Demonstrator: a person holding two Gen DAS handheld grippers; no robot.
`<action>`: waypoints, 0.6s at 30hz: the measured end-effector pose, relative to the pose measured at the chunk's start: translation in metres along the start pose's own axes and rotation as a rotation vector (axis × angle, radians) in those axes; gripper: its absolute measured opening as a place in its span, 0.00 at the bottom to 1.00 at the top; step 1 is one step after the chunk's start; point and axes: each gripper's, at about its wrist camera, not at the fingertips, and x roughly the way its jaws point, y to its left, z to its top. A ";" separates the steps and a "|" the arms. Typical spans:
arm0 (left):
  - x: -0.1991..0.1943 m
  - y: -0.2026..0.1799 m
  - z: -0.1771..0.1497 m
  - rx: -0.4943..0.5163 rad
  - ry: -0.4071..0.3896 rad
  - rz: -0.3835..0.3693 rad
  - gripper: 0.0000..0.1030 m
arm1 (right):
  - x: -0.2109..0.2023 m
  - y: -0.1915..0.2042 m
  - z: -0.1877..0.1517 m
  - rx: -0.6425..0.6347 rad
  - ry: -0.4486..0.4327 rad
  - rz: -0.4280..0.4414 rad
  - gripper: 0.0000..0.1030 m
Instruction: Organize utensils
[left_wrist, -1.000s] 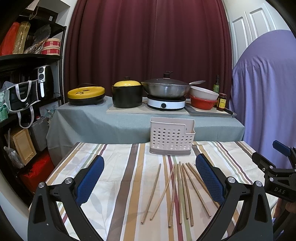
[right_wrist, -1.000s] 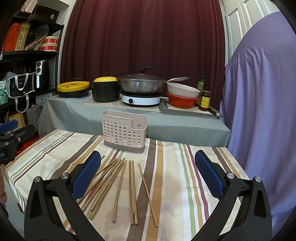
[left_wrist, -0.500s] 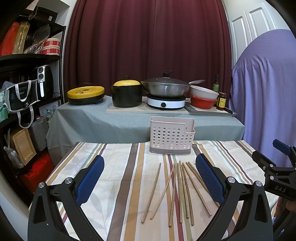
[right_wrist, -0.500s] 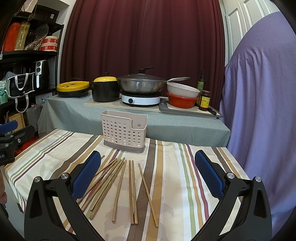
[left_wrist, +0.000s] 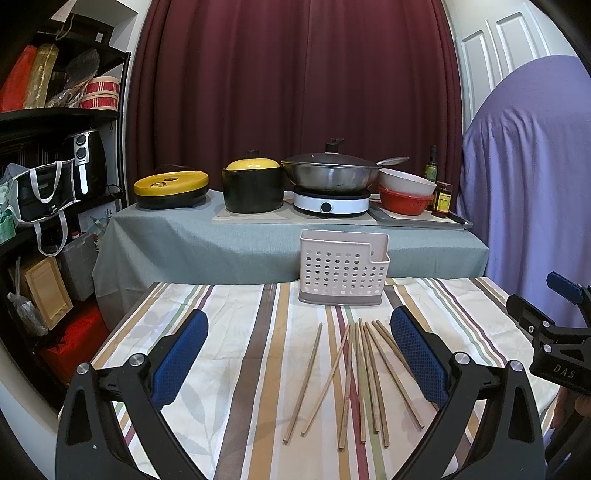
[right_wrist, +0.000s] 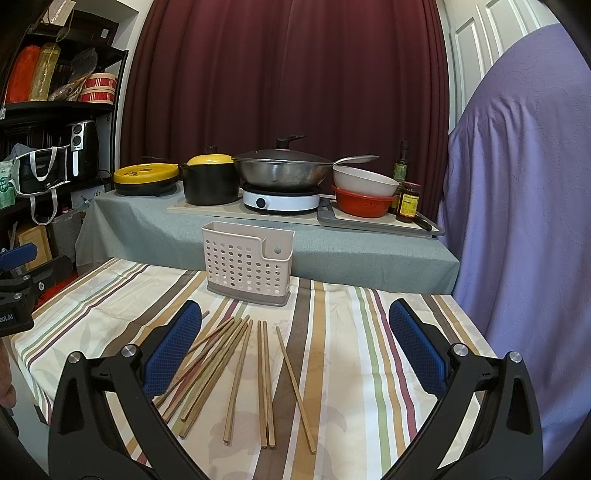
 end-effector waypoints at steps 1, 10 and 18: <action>0.000 0.000 0.000 -0.001 0.001 -0.001 0.94 | 0.000 0.000 0.000 0.000 0.000 0.000 0.96; -0.001 -0.001 -0.002 -0.001 -0.010 -0.003 0.94 | -0.001 0.000 0.002 0.000 -0.006 0.000 0.96; -0.001 0.000 -0.002 -0.001 -0.009 -0.004 0.94 | -0.001 0.001 0.003 -0.002 -0.007 0.000 0.96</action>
